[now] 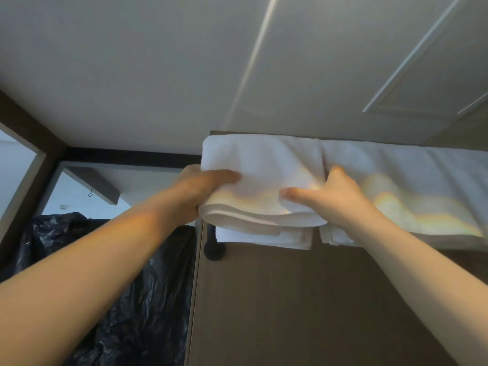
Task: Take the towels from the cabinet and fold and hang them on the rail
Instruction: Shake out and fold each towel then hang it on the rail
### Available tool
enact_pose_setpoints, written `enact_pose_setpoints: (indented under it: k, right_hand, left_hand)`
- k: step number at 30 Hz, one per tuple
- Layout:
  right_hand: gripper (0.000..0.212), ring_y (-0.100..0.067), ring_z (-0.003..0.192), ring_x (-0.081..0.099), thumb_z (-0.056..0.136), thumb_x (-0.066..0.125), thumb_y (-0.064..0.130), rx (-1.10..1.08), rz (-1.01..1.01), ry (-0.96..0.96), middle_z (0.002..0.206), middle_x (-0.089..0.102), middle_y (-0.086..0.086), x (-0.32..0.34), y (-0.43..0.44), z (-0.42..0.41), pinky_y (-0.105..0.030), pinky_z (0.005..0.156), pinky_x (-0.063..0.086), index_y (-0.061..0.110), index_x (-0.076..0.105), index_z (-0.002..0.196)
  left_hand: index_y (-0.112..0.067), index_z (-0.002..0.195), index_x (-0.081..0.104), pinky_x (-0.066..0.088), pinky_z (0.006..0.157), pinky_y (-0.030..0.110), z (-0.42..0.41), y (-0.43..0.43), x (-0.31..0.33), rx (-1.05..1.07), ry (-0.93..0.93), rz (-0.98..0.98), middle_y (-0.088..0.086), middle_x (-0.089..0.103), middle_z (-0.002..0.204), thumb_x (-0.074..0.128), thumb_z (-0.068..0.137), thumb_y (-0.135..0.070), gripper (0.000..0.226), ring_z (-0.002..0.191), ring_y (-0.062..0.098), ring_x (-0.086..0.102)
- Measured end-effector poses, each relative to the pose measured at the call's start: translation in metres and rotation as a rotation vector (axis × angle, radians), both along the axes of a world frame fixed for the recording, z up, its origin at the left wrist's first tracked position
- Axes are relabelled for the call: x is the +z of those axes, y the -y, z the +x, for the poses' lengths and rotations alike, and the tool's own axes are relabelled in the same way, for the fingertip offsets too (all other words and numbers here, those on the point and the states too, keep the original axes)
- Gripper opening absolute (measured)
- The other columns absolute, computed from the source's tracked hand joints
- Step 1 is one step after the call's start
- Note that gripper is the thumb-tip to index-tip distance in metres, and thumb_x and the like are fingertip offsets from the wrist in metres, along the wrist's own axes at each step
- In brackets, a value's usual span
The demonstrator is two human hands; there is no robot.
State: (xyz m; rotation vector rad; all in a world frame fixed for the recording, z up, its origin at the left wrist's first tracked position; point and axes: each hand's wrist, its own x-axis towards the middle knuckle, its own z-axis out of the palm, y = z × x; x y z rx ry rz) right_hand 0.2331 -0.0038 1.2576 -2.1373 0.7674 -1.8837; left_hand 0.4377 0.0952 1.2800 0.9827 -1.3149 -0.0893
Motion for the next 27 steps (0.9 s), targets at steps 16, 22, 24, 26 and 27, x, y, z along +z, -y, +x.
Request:
enact_pose_setpoints:
  k: [16,22,24,26,27]
  right_hand:
    - [0.046,-0.012,0.105,0.066,0.076,0.077,0.045,0.649,0.319,0.018,0.105,0.074,0.014,-0.024,0.024,-0.002,-0.027,0.068,0.056,0.02,0.066,0.112]
    - [0.031,-0.01,0.098,0.068,0.081,0.078,0.027,0.596,0.305,0.01,0.104,0.074,0.009,-0.028,0.025,0.001,-0.024,0.068,0.058,0.02,0.066,0.109]
    - [0.03,-0.012,0.099,0.068,0.083,0.077,0.023,0.609,0.305,0.018,0.106,0.074,0.005,-0.029,0.025,0.001,-0.024,0.065,0.057,0.018,0.066,0.11]
    - [0.026,-0.011,0.092,0.07,0.081,0.078,0.021,0.601,0.303,0.043,0.1,0.075,0.005,-0.03,0.025,0.0,-0.021,0.059,0.055,0.017,0.067,0.104]
    - [0.025,-0.011,0.088,0.07,0.079,0.08,0.021,0.591,0.305,0.051,0.097,0.075,0.005,-0.03,0.025,0.0,-0.021,0.059,0.054,0.017,0.067,0.101]
  left_hand:
    - [-0.01,0.118,0.06,0.059,0.083,0.034,0.011,0.026,-0.035,-0.139,0.064,-0.096,0.006,0.074,0.104,0.063,0.092,-0.029,0.033,0.095,0.022,0.072]
    - [-0.015,0.117,0.061,0.055,0.088,0.027,0.028,0.034,-0.036,-0.022,0.12,0.023,0.0,0.072,0.109,0.06,0.083,-0.059,0.056,0.096,0.013,0.071]
    - [-0.014,0.12,0.061,0.047,0.104,0.047,0.035,0.034,-0.036,-0.096,0.087,0.117,0.007,0.071,0.115,0.065,0.078,-0.063,0.065,0.109,0.03,0.065]
    - [-0.015,0.12,0.062,0.045,0.105,0.05,0.039,0.035,-0.035,-0.163,0.064,0.158,0.008,0.071,0.114,0.07,0.076,-0.061,0.064,0.113,0.034,0.063]
    - [-0.015,0.12,0.061,0.05,0.1,0.046,0.04,0.035,-0.035,-0.197,0.042,0.156,0.006,0.073,0.112,0.072,0.075,-0.058,0.063,0.11,0.03,0.066]
